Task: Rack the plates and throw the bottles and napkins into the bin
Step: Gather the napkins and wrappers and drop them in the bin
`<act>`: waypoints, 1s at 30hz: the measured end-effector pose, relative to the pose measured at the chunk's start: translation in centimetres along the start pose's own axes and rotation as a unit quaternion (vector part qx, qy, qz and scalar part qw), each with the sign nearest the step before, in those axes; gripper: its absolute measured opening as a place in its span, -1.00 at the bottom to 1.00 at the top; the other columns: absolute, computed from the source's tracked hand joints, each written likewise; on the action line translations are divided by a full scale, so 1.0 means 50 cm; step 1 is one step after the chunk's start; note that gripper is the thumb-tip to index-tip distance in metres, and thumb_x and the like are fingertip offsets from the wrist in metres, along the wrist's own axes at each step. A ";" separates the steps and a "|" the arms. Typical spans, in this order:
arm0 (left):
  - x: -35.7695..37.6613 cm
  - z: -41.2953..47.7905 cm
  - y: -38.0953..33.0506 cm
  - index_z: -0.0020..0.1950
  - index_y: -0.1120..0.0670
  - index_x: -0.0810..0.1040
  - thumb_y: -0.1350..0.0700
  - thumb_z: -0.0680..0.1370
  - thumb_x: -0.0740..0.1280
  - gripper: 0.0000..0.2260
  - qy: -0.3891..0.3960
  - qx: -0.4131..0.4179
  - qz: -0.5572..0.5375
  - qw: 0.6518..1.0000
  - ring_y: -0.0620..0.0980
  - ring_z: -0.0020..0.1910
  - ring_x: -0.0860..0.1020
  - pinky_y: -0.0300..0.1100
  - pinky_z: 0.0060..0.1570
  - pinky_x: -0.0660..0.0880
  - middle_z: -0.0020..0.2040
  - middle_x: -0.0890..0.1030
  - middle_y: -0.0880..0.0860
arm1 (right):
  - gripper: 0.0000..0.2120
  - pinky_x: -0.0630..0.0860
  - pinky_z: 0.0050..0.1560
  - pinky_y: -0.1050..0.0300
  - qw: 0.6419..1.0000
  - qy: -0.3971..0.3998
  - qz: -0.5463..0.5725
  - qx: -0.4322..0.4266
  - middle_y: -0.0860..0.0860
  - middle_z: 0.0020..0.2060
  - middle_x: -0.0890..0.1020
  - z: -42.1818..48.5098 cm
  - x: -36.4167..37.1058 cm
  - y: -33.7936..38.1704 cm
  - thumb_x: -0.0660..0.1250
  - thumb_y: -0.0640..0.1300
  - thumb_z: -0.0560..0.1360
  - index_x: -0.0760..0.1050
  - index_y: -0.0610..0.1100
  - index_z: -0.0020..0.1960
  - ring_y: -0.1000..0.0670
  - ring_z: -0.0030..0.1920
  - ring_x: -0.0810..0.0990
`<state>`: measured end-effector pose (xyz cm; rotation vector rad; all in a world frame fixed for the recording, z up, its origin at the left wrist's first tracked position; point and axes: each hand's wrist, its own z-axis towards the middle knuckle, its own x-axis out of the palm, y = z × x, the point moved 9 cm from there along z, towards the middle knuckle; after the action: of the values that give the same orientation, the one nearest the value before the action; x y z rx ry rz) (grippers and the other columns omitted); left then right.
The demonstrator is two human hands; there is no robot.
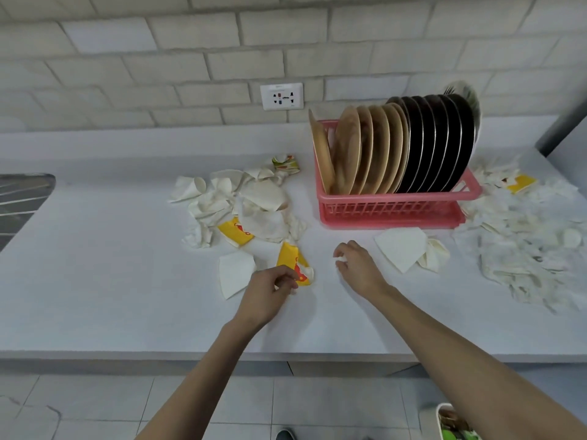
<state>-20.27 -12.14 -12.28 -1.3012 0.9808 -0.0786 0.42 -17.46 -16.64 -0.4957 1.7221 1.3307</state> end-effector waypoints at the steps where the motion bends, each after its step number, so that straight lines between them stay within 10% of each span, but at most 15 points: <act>1: -0.008 0.016 -0.005 -0.07 -0.04 0.65 0.27 0.56 0.28 -0.76 -0.001 0.005 0.010 1.000 -0.22 -0.22 0.62 -0.28 -0.13 0.54 -0.21 0.68 -0.15 | -0.79 0.44 0.13 0.10 1.000 0.000 0.019 -0.004 -0.09 0.04 0.50 -0.001 0.002 -0.001 0.24 -0.31 0.55 0.53 -0.21 0.15 -0.10 0.08 0.52; 10: -0.008 0.233 -0.067 0.14 0.05 0.62 0.19 0.53 0.30 -0.78 0.018 0.066 0.274 0.959 0.09 0.09 0.57 -0.07 0.02 0.49 0.16 0.60 0.04 | -0.79 0.40 0.01 0.20 0.995 -0.027 0.094 0.025 -0.07 -0.03 0.47 -0.015 -0.002 -0.033 0.16 -0.36 0.57 0.57 -0.22 0.00 -0.03 -0.05 0.51; 21: -0.077 0.307 0.001 0.38 0.02 0.44 0.10 0.51 0.34 -0.58 0.041 -0.063 0.542 0.837 0.13 0.31 0.38 0.03 0.20 0.39 0.27 0.44 0.08 | -0.80 0.36 -0.06 0.23 0.987 -0.053 0.143 0.043 -0.05 -0.07 0.52 -0.019 -0.003 -0.050 0.18 -0.36 0.55 0.55 -0.17 -0.03 -0.02 -0.07 0.52; 30: -0.156 0.261 -0.003 0.13 0.04 0.70 0.34 0.49 0.24 -0.64 -0.096 0.086 0.414 0.901 0.20 -0.09 0.60 0.01 -0.07 0.42 -0.06 0.63 0.08 | -0.75 0.32 -0.11 0.40 0.988 -0.009 0.148 0.051 -0.04 -0.03 0.51 0.004 -0.011 -0.029 0.13 -0.34 0.58 0.57 -0.16 0.05 0.05 -0.06 0.50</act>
<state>-16.60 2.14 -8.56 -0.6311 1.2493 0.5970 1.88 -17.90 -17.04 -0.1717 1.8908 1.4382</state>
